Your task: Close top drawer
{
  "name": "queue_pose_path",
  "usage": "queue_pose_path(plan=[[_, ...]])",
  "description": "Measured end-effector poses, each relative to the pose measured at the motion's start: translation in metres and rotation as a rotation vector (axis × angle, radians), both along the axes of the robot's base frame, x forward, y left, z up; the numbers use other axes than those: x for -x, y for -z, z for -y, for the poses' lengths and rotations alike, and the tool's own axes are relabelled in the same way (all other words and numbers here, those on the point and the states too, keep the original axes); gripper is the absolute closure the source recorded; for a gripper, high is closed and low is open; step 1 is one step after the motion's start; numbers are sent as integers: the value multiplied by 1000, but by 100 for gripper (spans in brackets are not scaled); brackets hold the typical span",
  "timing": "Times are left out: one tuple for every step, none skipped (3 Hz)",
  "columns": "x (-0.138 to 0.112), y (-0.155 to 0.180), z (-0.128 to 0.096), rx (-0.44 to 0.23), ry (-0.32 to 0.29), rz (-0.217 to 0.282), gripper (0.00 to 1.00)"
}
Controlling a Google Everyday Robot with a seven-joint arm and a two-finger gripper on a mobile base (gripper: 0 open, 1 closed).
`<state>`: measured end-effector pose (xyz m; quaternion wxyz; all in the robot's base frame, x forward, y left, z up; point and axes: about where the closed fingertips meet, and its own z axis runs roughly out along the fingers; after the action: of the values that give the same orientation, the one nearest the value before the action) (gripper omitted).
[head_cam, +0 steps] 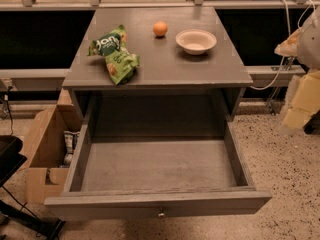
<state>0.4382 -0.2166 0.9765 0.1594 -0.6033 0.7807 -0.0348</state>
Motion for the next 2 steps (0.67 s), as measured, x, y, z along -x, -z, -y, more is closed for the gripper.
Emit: queue_pose_path(plan=[[1,4,-2,-3,7,6,0],[16,22,1,-27,30,7,14]])
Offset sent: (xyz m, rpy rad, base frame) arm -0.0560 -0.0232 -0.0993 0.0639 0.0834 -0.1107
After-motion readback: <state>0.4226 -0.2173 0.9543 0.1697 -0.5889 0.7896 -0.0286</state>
